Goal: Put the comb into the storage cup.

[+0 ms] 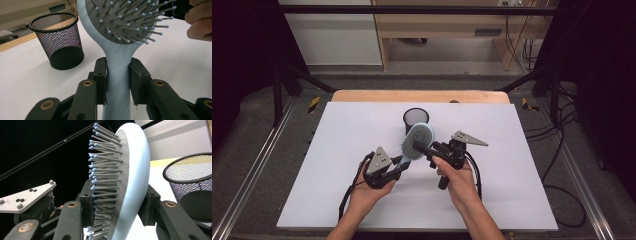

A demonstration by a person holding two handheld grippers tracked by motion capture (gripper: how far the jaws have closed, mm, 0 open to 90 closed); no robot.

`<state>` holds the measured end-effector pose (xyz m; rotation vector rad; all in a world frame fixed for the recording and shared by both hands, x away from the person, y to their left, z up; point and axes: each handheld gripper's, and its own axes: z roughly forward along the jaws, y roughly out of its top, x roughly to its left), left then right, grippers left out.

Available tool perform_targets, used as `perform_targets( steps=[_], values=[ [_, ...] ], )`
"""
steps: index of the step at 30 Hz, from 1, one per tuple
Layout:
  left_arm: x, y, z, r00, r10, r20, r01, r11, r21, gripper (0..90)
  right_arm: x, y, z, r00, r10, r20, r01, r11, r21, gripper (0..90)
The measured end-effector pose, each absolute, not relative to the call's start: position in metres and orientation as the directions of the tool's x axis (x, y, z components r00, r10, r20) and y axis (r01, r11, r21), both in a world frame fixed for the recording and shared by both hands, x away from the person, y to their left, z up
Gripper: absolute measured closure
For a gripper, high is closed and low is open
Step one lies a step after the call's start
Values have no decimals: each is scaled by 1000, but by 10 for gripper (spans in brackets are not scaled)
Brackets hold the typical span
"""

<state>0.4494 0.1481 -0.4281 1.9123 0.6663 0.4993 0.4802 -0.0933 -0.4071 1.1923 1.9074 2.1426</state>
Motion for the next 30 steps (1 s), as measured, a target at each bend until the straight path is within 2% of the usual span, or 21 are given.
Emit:
perform_targets(
  steps=[30],
  values=[
    [452, 148, -433, 753, 656, 52, 249, -357, 900, 691, 477, -86, -409, -693, 535, 483, 432, -227, 873, 577]
  ],
)
